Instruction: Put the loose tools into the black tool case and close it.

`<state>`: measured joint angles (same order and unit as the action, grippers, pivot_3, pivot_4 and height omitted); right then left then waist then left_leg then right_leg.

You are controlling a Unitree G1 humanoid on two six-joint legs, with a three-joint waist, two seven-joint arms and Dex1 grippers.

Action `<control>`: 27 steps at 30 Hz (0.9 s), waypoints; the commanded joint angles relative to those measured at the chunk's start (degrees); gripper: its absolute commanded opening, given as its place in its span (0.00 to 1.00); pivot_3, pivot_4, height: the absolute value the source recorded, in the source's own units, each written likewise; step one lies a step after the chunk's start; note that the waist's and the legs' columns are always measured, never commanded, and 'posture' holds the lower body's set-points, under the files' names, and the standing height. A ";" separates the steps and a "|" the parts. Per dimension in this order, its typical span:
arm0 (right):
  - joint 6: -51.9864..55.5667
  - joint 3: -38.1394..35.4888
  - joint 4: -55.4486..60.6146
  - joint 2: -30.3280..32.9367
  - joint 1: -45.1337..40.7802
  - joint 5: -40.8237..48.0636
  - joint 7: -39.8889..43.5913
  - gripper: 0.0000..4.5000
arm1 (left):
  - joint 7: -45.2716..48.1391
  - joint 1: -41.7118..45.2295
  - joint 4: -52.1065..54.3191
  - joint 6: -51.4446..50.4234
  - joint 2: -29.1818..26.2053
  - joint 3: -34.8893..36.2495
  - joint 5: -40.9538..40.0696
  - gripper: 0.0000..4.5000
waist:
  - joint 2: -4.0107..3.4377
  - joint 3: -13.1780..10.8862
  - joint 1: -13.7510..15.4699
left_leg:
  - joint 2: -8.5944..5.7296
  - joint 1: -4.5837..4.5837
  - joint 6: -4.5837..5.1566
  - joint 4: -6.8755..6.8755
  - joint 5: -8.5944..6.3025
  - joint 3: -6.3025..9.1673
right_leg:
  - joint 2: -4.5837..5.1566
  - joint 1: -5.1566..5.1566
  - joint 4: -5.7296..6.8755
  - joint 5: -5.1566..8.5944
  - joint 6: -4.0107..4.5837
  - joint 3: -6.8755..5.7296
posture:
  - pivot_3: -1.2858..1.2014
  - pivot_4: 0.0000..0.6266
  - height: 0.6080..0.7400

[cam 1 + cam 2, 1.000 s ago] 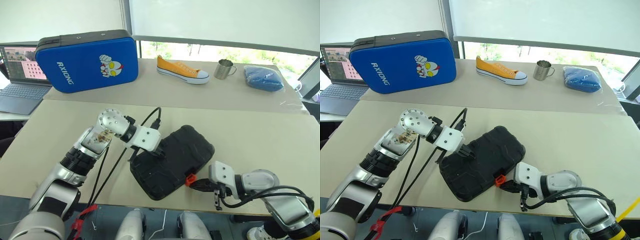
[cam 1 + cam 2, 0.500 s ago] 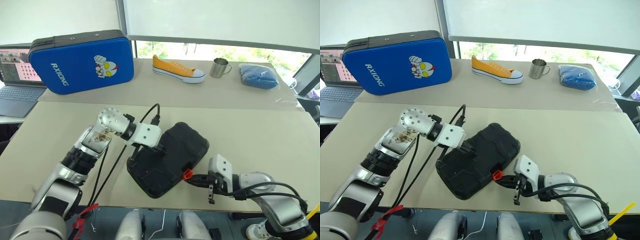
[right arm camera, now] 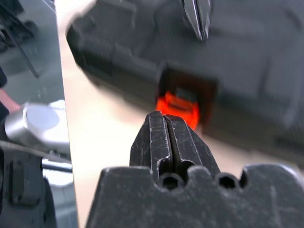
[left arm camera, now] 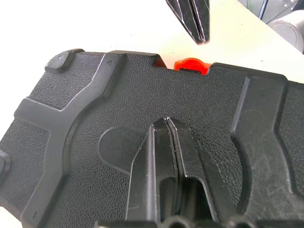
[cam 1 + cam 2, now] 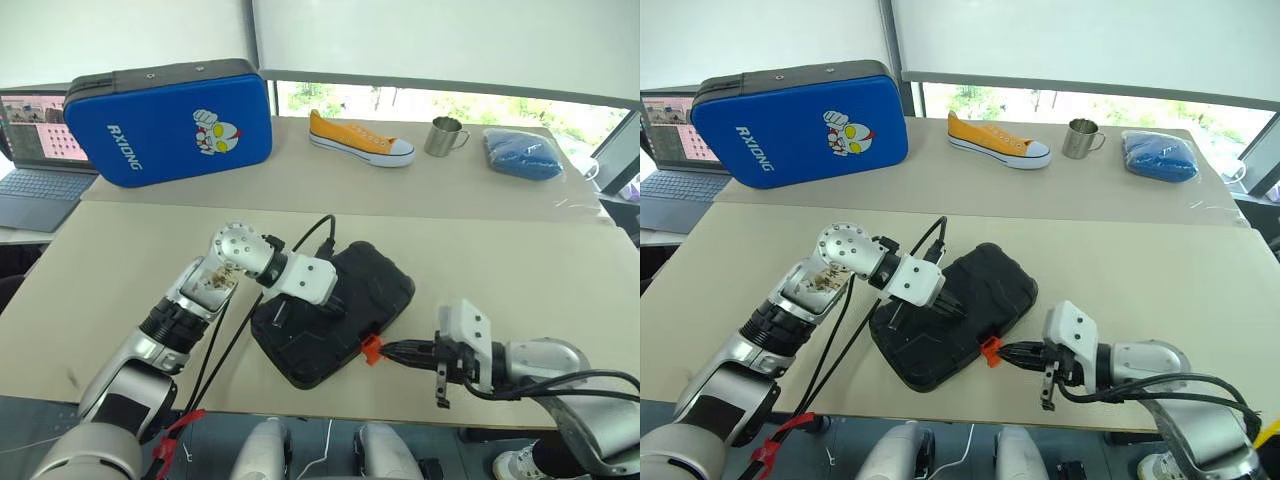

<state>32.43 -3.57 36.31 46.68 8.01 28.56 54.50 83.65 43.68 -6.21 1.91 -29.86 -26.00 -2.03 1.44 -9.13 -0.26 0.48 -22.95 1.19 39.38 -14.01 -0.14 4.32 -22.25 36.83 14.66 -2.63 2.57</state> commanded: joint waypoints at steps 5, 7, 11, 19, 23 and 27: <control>7.74 -1.97 5.83 -2.80 4.40 4.52 -8.49 0.54 | 0.76 -1.11 -1.16 -0.09 -0.97 -2.02 1.98 0.00 | 0.00 0.00 0.00 | 0.02 0.00 0.00 0.00 0.00 0.00 | 0.00 0.00 0.00 0.00 0.00 0.01 | 0.52 0.24 1.00; 9.71 -0.16 6.82 -5.51 4.48 4.89 -11.93 0.62 | 0.88 -1.08 -1.20 -0.02 -1.03 -2.07 1.99 0.00 | 0.00 0.00 0.02 | 0.02 0.00 0.00 0.00 0.00 0.00 | 0.00 -0.01 0.00 0.00 0.00 0.01 | 0.52 0.24 1.00; 11.77 2.11 5.60 -8.42 2.74 3.43 -16.65 0.62 | 0.97 -0.73 -1.60 0.10 -0.83 -2.18 2.06 0.00 | 0.00 0.00 -0.03 | 0.08 -0.02 0.00 0.00 0.00 0.01 | 0.00 -0.01 -0.01 0.00 0.00 0.00 | 0.52 0.24 1.00; 12.83 6.00 2.83 -10.54 0.00 2.59 -19.69 0.62 | 1.09 -0.43 -1.80 0.53 -0.96 -2.21 2.23 0.00 | 0.00 0.00 -0.17 | 0.07 -0.01 0.00 0.00 0.00 0.00 | -0.01 -0.01 -0.02 0.01 0.00 0.00 | 0.52 0.24 1.00; 13.37 7.55 3.18 -11.54 -0.84 3.29 -20.28 0.62 | 1.13 -0.49 -1.68 0.62 -1.25 -2.13 2.32 0.00 | 0.00 0.00 -0.30 | 0.07 -0.01 0.00 0.00 0.00 0.00 | -0.01 -0.01 -0.02 0.00 0.00 0.00 | 0.52 0.24 1.00; 13.89 8.33 3.33 -13.03 -2.19 2.86 -22.40 0.62 | 1.14 -0.71 -1.55 0.85 -1.68 -2.02 2.47 0.00 | 0.00 0.00 -0.38 | 0.08 -0.01 0.00 -0.01 0.00 0.01 | -0.01 -0.01 -0.03 0.01 0.00 -0.01 | 0.52 0.24 1.00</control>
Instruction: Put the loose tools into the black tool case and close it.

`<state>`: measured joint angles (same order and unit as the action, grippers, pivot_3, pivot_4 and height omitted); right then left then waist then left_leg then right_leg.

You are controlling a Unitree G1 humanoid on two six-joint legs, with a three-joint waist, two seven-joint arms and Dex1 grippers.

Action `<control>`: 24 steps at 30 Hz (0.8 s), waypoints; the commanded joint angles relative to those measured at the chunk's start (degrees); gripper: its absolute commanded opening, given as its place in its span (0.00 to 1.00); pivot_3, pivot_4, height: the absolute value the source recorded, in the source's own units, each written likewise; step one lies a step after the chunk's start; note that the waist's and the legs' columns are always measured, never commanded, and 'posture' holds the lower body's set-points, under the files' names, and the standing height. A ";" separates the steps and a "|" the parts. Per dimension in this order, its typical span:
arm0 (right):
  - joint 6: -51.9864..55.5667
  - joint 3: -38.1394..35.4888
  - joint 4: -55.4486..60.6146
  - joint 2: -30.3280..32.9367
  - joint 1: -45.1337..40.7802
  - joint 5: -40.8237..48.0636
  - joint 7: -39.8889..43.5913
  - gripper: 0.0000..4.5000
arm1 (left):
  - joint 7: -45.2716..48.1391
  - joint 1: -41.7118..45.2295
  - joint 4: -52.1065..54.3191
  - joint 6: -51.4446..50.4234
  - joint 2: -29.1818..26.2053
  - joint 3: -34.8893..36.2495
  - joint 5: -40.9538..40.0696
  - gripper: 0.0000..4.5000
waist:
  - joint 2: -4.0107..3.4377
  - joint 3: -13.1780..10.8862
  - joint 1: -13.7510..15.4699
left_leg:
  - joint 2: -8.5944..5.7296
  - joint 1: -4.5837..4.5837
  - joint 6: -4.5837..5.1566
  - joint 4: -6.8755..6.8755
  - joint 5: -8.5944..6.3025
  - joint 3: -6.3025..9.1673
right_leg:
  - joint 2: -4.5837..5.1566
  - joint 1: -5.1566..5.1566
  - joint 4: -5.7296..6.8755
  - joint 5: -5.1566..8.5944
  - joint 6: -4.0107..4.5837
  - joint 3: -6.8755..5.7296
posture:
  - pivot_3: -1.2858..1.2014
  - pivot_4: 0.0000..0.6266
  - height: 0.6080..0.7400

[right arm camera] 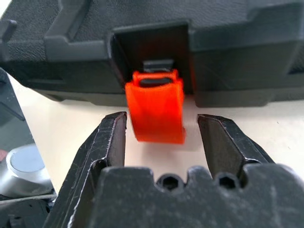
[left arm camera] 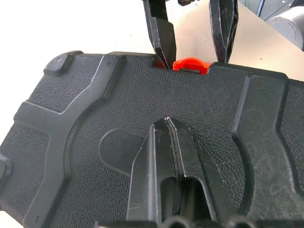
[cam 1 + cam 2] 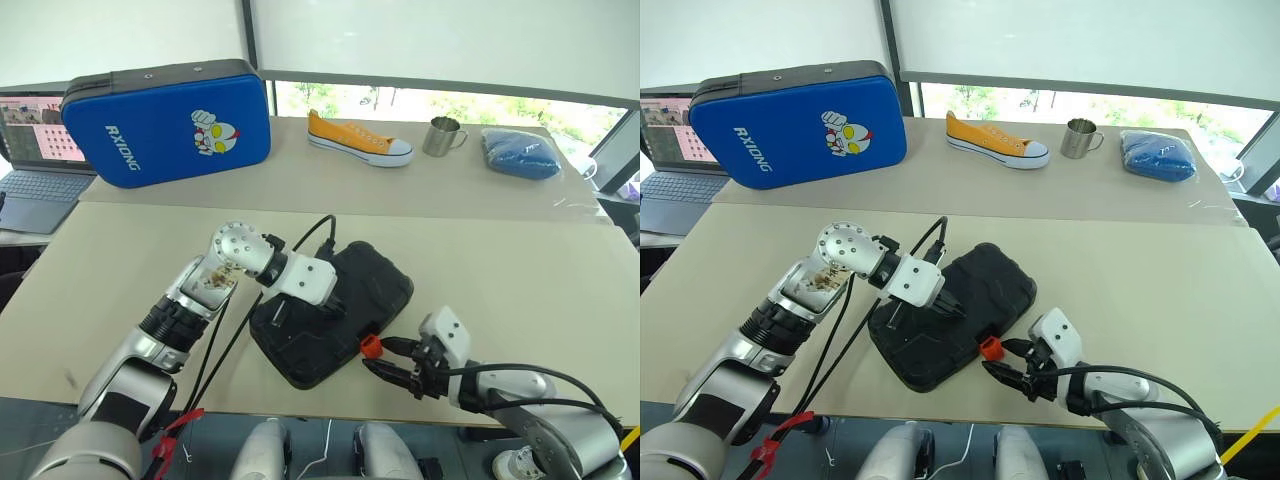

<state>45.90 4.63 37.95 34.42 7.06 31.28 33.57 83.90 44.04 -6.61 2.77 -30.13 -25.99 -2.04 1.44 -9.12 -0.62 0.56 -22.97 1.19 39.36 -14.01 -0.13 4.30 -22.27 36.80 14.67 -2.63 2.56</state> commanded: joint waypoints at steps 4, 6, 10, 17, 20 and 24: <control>0.41 0.50 1.83 -0.84 -1.64 -0.72 -2.55 0.51 | 0.79 -1.20 -1.00 0.02 -1.62 -2.11 2.55 0.00 | 0.00 0.00 -0.05 | 0.02 0.01 0.00 0.00 0.00 0.01 | -0.02 0.00 0.01 0.00 0.00 0.00 | 0.52 0.24 1.00; -0.16 0.56 2.80 -0.61 -1.51 -0.31 -2.00 0.38 | 0.76 -1.19 -1.02 0.04 -1.66 -2.16 2.59 0.00 | 0.00 0.00 -0.05 | 0.02 0.01 0.00 0.00 0.00 0.00 | -0.02 0.00 0.01 0.00 0.00 0.00 | 0.52 0.24 1.00; -0.77 0.07 4.28 0.14 -1.12 -0.01 -1.18 0.27 | 0.70 -1.08 -1.38 0.27 -1.65 -2.29 2.75 0.00 | 0.00 0.00 -0.05 | 0.04 0.00 0.00 0.00 0.00 0.00 | -0.03 -0.01 0.01 0.00 0.00 0.00 | 0.52 0.24 1.00; -3.66 -1.57 6.50 2.58 0.06 -0.87 0.23 0.27 | 0.34 -1.04 -2.52 1.79 -1.19 -3.11 3.54 0.00 | 0.00 0.00 0.18 | 0.02 -0.07 0.00 0.00 0.00 0.01 | 0.00 -0.04 -0.02 0.00 0.00 -0.02 | 0.52 0.24 1.00; -4.78 -2.24 7.76 3.64 1.00 -0.91 0.72 0.27 | 0.20 -0.98 -2.80 2.13 -0.96 -3.35 3.49 0.00 | 0.00 0.00 0.36 | 0.00 -0.13 0.00 0.00 0.00 0.01 | 0.04 -0.06 -0.06 0.01 -0.03 -0.03 | 0.52 0.24 1.00; -5.80 -2.77 8.21 4.06 1.92 -0.67 0.88 0.27 | 0.12 -1.04 -2.84 2.44 -0.98 -3.49 3.34 0.00 | 0.00 0.00 0.66 | -0.05 -0.17 0.00 0.00 0.00 0.02 | 0.06 -0.08 -0.07 0.02 -0.04 -0.04 | 0.52 0.24 1.00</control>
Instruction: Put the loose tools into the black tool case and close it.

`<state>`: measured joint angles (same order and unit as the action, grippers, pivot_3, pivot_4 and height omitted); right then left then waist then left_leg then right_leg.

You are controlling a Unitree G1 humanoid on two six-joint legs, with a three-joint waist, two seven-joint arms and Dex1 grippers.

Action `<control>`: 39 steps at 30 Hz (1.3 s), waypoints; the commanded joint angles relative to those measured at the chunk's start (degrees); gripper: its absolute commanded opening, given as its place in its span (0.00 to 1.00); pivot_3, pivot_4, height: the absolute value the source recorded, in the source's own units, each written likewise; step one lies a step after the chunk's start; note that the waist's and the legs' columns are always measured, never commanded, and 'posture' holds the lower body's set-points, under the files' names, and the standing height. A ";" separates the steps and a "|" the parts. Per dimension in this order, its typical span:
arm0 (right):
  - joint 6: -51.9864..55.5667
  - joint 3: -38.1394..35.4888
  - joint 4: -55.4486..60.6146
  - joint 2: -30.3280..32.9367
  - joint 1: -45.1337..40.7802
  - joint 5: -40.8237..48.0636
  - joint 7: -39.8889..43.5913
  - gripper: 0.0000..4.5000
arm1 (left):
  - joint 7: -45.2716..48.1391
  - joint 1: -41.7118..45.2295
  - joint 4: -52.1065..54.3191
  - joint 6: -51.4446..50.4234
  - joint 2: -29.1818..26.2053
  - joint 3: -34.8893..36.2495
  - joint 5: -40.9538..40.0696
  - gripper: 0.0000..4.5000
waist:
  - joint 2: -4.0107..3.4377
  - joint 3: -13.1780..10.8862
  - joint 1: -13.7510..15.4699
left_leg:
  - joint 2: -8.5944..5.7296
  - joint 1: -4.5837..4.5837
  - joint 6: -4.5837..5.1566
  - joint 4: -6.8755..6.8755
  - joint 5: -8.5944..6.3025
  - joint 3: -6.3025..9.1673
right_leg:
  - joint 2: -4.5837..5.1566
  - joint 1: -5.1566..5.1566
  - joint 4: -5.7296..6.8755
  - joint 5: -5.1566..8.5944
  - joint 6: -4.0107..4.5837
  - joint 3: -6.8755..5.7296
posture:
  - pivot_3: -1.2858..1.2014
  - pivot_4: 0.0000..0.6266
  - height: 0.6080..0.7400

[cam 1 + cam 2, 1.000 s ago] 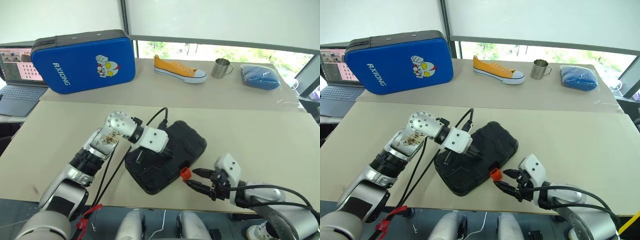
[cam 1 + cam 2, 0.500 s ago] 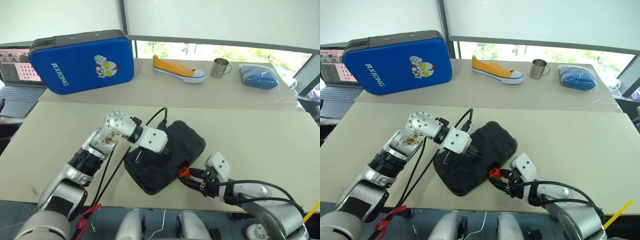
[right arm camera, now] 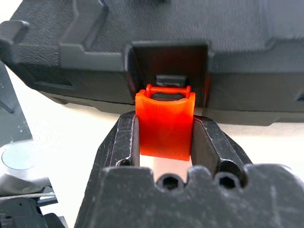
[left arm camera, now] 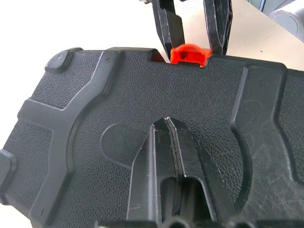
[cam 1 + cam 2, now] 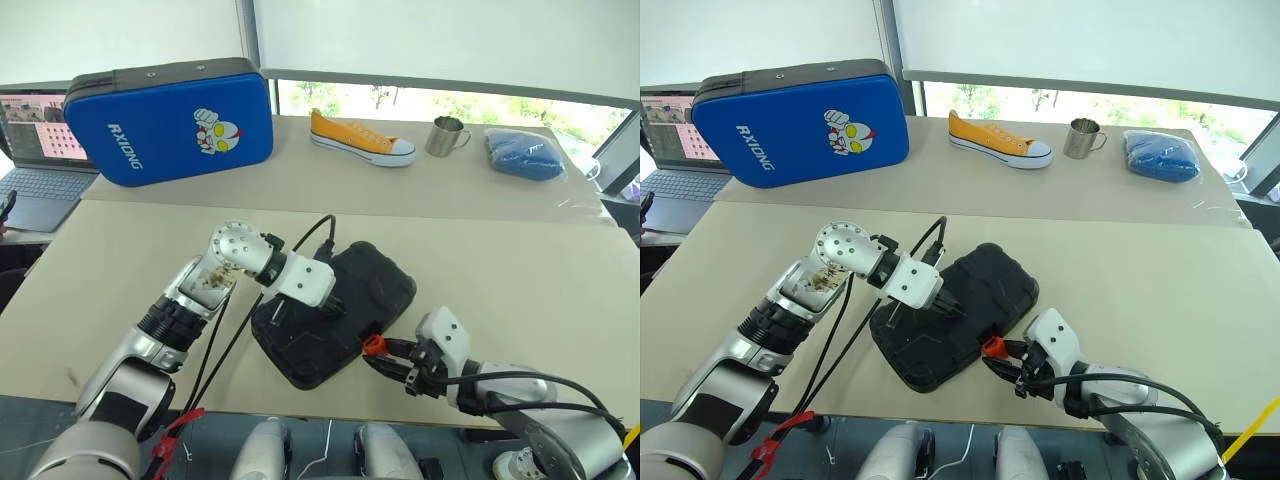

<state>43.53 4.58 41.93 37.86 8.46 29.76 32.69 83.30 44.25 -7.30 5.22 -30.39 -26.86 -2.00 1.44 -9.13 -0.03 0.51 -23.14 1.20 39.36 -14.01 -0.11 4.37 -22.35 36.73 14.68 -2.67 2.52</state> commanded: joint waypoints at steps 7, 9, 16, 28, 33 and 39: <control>-5.67 -1.62 1.49 -0.13 0.82 -0.69 2.69 0.27 | 0.64 -1.14 -2.19 0.20 -0.60 -2.78 3.20 0.00 | 0.00 0.00 0.32 | -0.12 -0.02 0.01 0.00 -0.01 0.01 | 0.03 -0.01 -0.02 0.01 -0.03 0.00 | 0.52 0.24 1.00; -5.74 -1.44 1.03 -0.42 0.73 -0.95 2.84 0.54 | 0.65 -1.11 -2.29 0.33 -0.67 -2.78 3.22 0.00 | 0.00 0.00 0.27 | -0.12 -0.01 0.01 0.00 -0.01 0.01 | 0.02 0.00 -0.02 0.01 -0.03 0.00 | 0.52 0.24 1.00; -5.90 -7.24 5.05 2.60 5.04 1.53 6.36 0.82 | 0.55 -1.17 -2.70 0.72 -0.81 -2.72 3.31 0.00 | 0.00 0.00 0.20 | -0.10 0.07 0.01 0.00 -0.01 0.01 | 0.02 0.06 0.01 0.02 -0.03 0.01 | 0.52 0.24 1.00; -12.38 -4.48 -0.85 7.58 9.75 -7.10 10.59 0.51 | -0.03 -0.91 -3.12 0.88 0.04 -3.01 3.38 0.00 | 0.03 0.02 0.25 | -0.09 0.14 0.01 0.00 -0.01 -0.01 | 0.00 0.11 0.00 0.06 -0.11 0.01 | 0.52 0.24 1.00; -11.78 -1.11 -2.80 5.75 5.33 -8.47 9.97 0.14 | 0.08 -0.69 -3.37 1.04 -0.09 -2.99 3.46 0.00 | 0.03 0.02 0.30 | -0.11 0.12 0.01 0.00 -0.01 -0.01 | 0.02 0.11 0.00 0.06 -0.10 0.01 | 0.52 0.24 1.00; -9.57 2.48 -3.65 4.05 0.95 -8.35 9.59 0.01 | 0.01 -0.75 -3.02 0.74 -0.16 -3.00 3.35 0.00 | 0.04 0.02 0.36 | -0.10 0.13 0.01 0.00 -0.01 0.00 | 0.00 0.10 0.00 0.02 -0.04 0.01 | 0.52 0.24 1.00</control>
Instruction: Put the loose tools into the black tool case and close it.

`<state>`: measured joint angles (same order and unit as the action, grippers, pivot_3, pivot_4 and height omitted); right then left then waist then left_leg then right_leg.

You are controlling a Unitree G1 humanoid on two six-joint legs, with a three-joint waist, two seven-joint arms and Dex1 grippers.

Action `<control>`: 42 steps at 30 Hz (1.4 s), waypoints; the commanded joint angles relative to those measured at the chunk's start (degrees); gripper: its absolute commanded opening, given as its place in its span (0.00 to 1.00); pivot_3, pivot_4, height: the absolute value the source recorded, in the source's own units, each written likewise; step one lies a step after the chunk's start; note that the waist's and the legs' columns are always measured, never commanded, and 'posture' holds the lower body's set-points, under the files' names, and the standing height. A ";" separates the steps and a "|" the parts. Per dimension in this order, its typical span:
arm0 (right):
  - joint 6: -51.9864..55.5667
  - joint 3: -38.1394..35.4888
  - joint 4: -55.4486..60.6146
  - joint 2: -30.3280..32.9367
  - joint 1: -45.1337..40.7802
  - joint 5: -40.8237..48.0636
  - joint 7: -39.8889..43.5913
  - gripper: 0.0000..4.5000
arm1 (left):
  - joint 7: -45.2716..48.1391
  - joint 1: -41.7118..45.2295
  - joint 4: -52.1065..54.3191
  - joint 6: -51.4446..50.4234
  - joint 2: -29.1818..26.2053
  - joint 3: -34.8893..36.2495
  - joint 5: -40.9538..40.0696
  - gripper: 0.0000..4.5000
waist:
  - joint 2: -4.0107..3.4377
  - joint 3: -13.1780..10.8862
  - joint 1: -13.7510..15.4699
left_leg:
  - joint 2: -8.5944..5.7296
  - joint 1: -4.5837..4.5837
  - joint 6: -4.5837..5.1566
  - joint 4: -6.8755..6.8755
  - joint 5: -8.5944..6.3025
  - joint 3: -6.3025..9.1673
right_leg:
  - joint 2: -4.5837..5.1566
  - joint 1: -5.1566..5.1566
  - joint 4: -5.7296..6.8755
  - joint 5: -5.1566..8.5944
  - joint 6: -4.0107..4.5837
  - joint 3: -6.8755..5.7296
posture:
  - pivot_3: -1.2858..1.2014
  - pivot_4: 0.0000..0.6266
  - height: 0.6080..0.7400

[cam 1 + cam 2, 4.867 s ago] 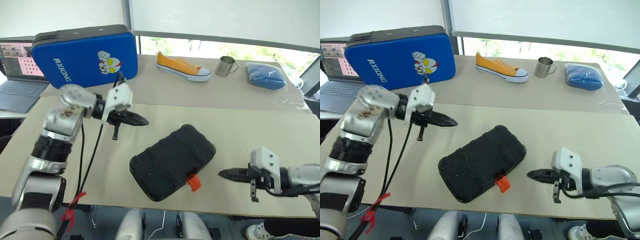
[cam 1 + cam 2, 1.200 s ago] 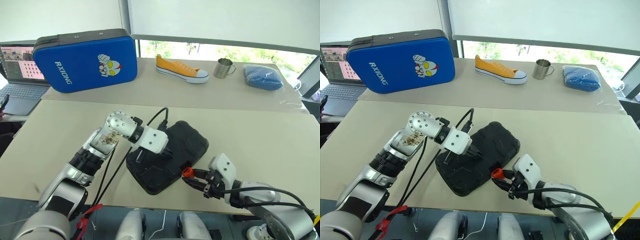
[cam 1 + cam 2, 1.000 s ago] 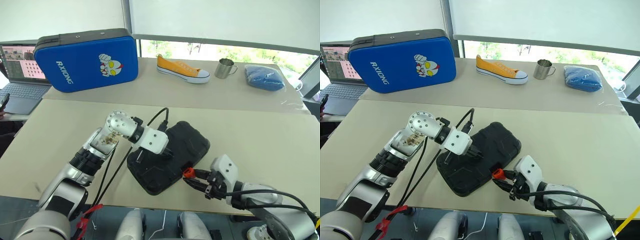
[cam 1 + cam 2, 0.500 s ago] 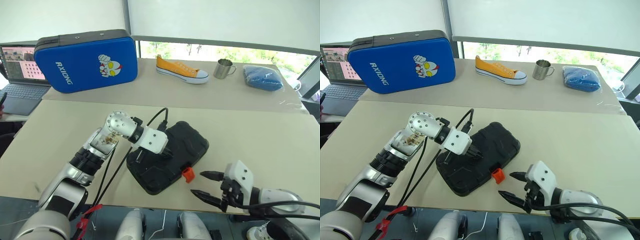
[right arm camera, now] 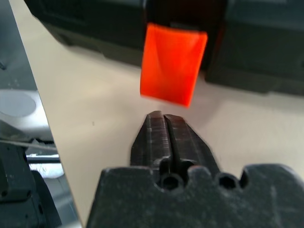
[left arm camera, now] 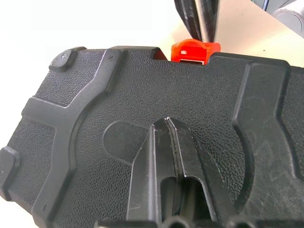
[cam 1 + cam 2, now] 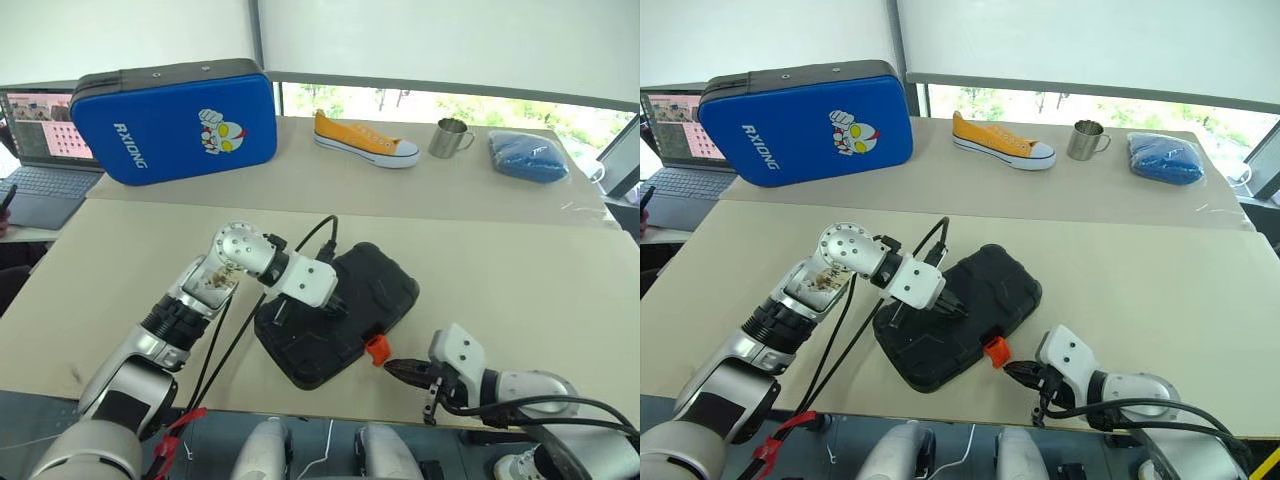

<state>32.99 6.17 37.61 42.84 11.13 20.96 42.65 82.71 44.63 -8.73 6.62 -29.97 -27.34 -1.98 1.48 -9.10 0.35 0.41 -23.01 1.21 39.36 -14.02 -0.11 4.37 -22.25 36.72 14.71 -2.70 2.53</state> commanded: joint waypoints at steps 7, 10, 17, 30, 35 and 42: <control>3.48 0.55 1.11 -4.05 -5.71 2.99 -1.46 0.01 | 0.59 -1.14 -1.37 -0.82 -0.83 -2.40 3.34 0.00 | 0.00 0.00 -0.04 | 0.00 0.00 0.00 0.00 0.00 0.01 | 0.00 -0.01 0.02 -0.01 0.01 0.00 | 0.52 0.24 1.00; 4.24 -0.37 2.13 -4.67 -6.63 4.58 -1.77 0.01 | 0.60 -1.29 -1.37 -0.67 -0.95 -2.40 3.38 0.00 | 0.00 0.00 -0.06 | 0.01 -0.01 0.00 0.00 0.00 0.01 | 0.00 -0.01 0.01 -0.01 0.01 0.00 | 0.52 0.24 1.00; 4.95 -0.99 3.05 -4.32 -7.16 5.86 -1.72 0.01 | 0.29 -1.34 -1.33 -0.66 -0.56 -2.59 3.43 0.00 | 0.00 0.00 -0.19 | 0.02 0.00 0.00 0.00 0.00 0.01 | -0.02 -0.01 0.03 -0.01 0.02 0.00 | 0.52 0.24 1.00; 4.97 -2.59 4.37 -2.51 -7.73 7.48 -0.62 0.01 | -0.27 -1.96 -1.28 0.34 -0.54 -3.19 4.32 0.00 | 0.00 0.00 -0.32 | 0.03 0.00 0.00 0.00 0.00 0.02 | -0.02 -0.01 0.03 -0.01 0.02 0.00 | 0.52 0.24 1.00; 3.75 -1.70 3.50 -2.42 -8.16 5.96 -0.55 0.01 | -0.33 -2.01 -1.39 0.49 -0.50 -3.16 4.41 0.00 | 0.00 0.00 -0.37 | 0.04 0.02 0.00 0.00 0.00 0.02 | -0.04 0.00 0.03 -0.01 0.02 -0.01 | 0.52 0.24 1.00; 2.32 -1.66 2.01 -1.93 -8.22 4.11 0.40 0.01 | -0.67 -1.98 -1.75 0.45 -0.22 -2.86 4.13 0.00 | 0.00 0.00 -0.48 | 0.05 0.05 0.00 0.00 0.00 0.01 | -0.05 0.01 0.04 -0.01 0.02 0.00 | 0.52 0.24 1.00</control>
<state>37.98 5.98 39.02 40.95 3.75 25.72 43.43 81.56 44.47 -8.70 7.59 -30.14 -27.30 -0.99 1.47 -9.10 -0.14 0.46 -22.96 1.21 39.36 -14.02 -0.10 4.32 -22.24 36.77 14.70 -2.69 2.53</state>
